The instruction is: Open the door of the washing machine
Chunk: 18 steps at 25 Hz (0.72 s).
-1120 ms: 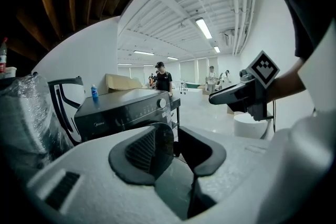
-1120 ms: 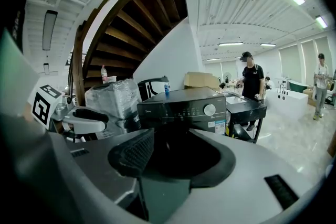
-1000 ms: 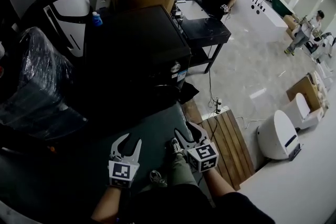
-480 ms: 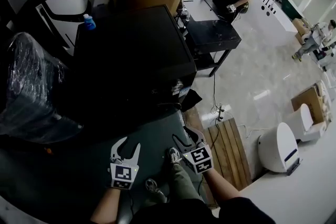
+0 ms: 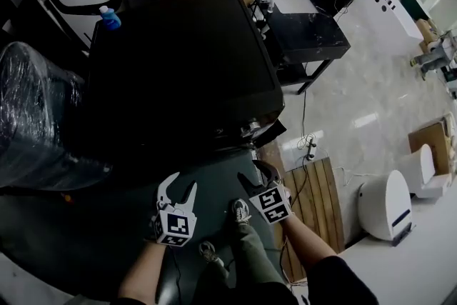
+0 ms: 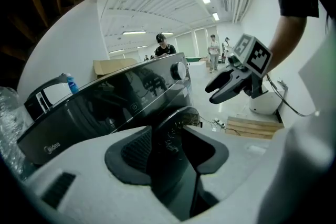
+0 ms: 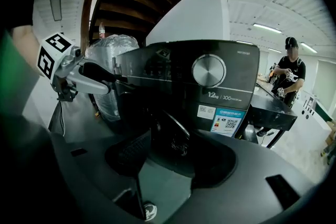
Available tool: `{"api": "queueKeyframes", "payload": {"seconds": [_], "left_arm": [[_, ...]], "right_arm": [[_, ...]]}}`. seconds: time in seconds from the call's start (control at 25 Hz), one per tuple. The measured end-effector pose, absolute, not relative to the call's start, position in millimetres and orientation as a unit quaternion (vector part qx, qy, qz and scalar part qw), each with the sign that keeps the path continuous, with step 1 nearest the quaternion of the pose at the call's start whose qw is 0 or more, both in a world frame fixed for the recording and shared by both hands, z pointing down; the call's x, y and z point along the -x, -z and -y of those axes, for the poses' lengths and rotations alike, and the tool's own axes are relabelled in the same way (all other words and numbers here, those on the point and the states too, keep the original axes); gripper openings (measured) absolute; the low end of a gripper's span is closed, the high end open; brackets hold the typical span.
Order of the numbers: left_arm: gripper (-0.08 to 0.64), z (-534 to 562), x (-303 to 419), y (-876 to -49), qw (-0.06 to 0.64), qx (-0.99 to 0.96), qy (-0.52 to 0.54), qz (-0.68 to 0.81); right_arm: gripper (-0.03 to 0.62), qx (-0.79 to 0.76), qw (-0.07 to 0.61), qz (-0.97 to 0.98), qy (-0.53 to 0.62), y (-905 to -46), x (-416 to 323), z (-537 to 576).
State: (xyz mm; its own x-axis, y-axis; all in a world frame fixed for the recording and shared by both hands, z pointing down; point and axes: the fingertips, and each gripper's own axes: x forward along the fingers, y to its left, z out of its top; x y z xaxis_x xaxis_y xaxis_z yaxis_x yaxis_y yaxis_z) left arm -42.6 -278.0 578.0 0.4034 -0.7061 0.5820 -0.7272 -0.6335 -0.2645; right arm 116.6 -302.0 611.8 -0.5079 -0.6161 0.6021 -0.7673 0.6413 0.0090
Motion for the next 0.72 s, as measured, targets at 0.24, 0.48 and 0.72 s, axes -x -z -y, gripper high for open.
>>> {"api": "queueKeyframes", "payload": {"seconds": [0.24,0.48,0.72], "left_arm": [[0.179,309,36,-605,-0.004,-0.826,-0.381,0.415],[0.187,326,40,-625,-0.018,-0.805,-0.427,0.411],[0.19,334,34,-636,-0.03,-0.801,-0.449,0.394]], "right_arm": [[0.241,-0.361,0.331,0.867,-0.095,-648,-117,339],[0.242,-0.311,0.39,0.865,-0.053,-684,-120,362],[0.236,-0.261,0.422,0.868,-0.023,-706,-114,370]]}}
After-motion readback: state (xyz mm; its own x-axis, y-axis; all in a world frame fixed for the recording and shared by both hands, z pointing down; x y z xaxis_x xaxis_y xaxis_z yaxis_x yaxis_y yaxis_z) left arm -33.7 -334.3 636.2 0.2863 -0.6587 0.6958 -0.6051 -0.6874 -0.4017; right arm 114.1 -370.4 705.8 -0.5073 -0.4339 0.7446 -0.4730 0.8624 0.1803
